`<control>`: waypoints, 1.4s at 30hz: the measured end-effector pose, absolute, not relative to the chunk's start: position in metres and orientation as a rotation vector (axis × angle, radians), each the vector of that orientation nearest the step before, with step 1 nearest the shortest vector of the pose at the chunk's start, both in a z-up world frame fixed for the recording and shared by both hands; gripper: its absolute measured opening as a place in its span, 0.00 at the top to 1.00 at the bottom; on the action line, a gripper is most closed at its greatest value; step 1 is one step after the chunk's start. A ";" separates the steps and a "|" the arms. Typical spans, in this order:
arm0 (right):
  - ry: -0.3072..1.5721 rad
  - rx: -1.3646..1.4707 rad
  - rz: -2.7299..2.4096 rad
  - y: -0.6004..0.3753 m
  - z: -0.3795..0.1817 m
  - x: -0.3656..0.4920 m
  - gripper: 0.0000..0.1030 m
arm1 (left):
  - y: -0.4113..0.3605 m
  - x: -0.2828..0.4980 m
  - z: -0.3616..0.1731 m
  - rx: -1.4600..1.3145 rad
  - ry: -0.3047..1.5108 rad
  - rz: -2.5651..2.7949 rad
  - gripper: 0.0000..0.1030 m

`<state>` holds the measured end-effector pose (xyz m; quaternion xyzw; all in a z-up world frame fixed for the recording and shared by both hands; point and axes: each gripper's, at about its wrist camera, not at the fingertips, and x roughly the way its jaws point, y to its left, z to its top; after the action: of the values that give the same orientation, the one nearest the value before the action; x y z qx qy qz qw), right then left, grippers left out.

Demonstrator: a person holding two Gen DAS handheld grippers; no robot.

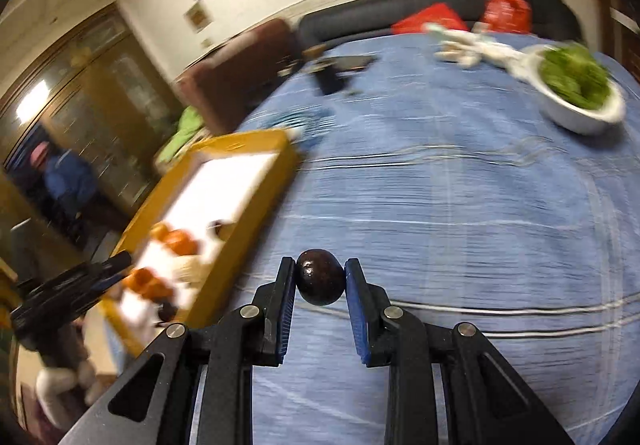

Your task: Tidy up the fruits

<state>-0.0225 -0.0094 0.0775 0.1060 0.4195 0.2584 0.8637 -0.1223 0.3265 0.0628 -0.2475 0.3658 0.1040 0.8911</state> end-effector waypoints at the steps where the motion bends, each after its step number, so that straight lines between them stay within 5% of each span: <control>1: 0.886 0.207 0.571 0.007 0.080 -0.023 0.72 | 0.329 -0.124 0.062 -0.502 0.761 0.225 0.71; 9: 0.921 0.079 0.658 0.091 0.074 -0.028 0.71 | 0.323 -0.130 0.060 -0.401 0.750 0.223 0.68; 14: 0.922 0.052 0.644 0.107 0.067 -0.025 0.71 | 0.326 -0.135 0.063 -0.409 0.740 0.202 0.38; 18: 0.914 0.071 0.644 0.108 0.067 -0.023 0.51 | 0.329 -0.140 0.068 -0.426 0.725 0.195 0.35; 24: 0.905 0.085 0.631 0.098 0.071 -0.028 0.50 | 0.320 -0.143 0.077 -0.379 0.709 0.223 0.34; 32: 0.882 0.173 0.575 0.063 0.072 -0.043 0.40 | 0.273 -0.148 0.102 -0.163 0.640 0.369 0.08; 42: 0.871 0.186 0.529 0.036 0.067 -0.056 0.38 | 0.241 -0.141 0.107 -0.086 0.661 0.369 0.06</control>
<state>-0.0562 0.0355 0.0670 0.0888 0.4164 0.2528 0.8688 -0.1406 0.2413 0.1069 -0.0419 0.3227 0.1799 0.9283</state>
